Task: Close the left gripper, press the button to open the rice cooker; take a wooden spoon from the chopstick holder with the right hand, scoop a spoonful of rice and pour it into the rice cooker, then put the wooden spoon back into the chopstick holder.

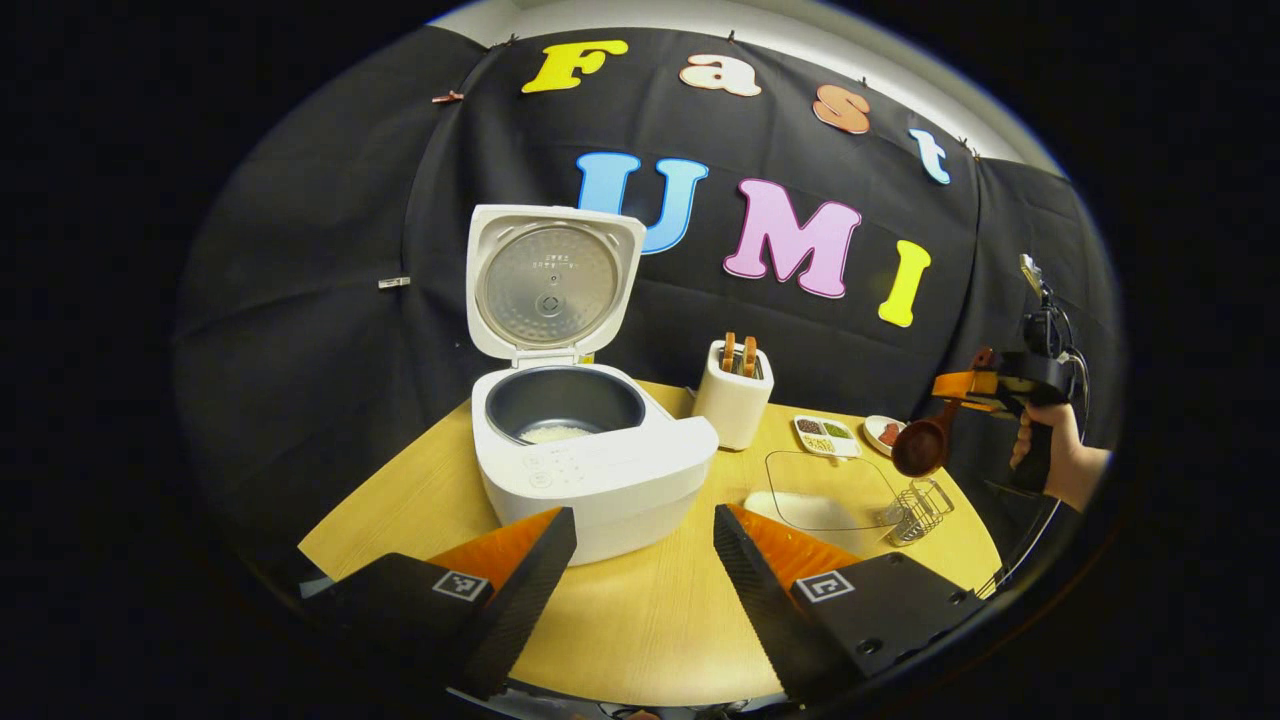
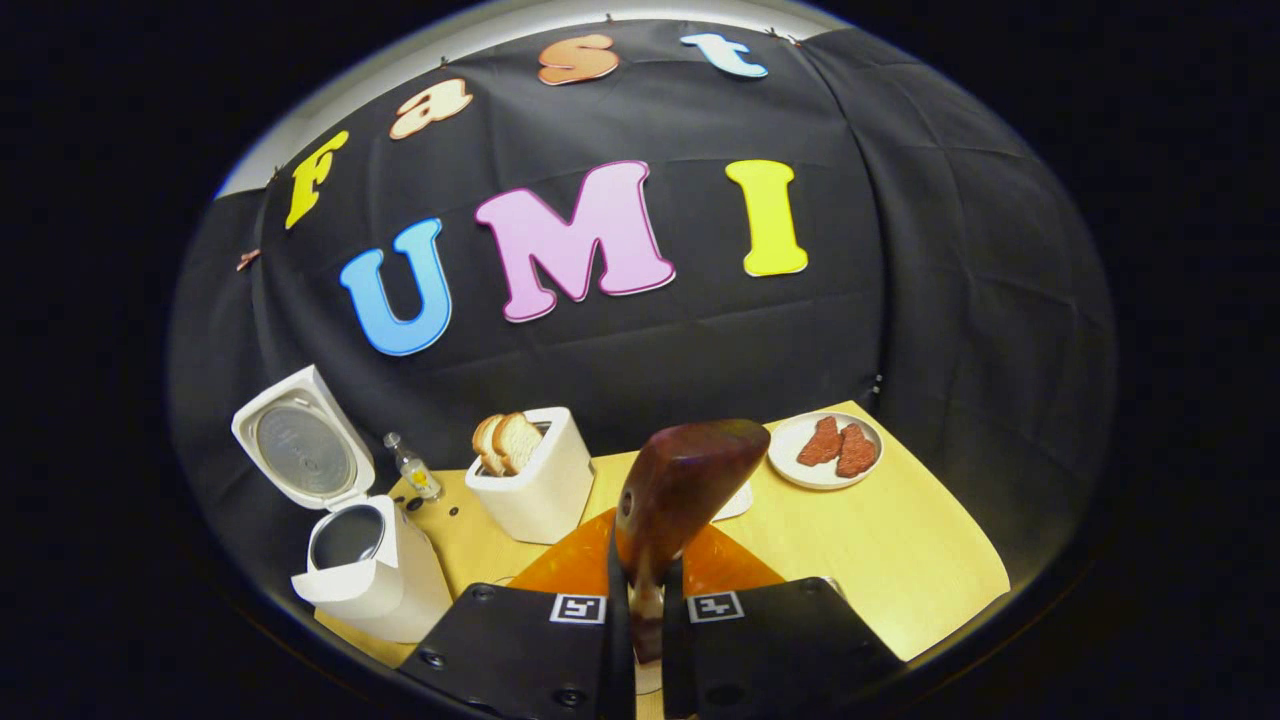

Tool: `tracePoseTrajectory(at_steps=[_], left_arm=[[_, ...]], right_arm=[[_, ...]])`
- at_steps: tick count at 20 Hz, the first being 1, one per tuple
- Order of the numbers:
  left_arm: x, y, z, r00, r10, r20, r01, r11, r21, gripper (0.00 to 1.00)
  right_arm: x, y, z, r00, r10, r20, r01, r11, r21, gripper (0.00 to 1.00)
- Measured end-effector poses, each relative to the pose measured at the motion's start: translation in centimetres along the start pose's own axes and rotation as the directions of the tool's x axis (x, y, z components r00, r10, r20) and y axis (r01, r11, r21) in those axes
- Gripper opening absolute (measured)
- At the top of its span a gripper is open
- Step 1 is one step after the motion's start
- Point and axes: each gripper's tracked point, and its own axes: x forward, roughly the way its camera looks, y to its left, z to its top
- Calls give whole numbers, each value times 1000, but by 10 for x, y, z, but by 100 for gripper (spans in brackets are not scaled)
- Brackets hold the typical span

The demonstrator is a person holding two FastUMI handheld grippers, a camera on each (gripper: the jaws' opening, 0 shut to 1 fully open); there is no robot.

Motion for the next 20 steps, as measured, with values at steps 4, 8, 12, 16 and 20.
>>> tracePoseTrajectory(at_steps=[4, 8, 12, 16, 20], left_arm=[[13, 8, -20, 999, -8, -53, 9, 1000, 9, 96], [19, 16, -41, 995, -29, -98, 31, 999, 23, 96], [23, 29, -53, 992, -25, -124, 28, 999, 24, 96], [22, 36, -60, 989, -35, -141, 37, 999, 12, 96], [22, 39, -60, 990, -48, -136, 49, 999, 6, 96]], right_arm=[[19, 21, -47, 999, 15, -48, -18, 998, -60, 15], [40, 21, -86, 996, -44, -75, 32, 988, -152, 15], [47, 12, -109, 992, -110, -57, 92, 962, -256, 15], [41, 27, -133, 992, -97, -82, 75, 967, -244, 15], [39, 52, -149, 986, -75, -147, 58, 992, -114, 15]])
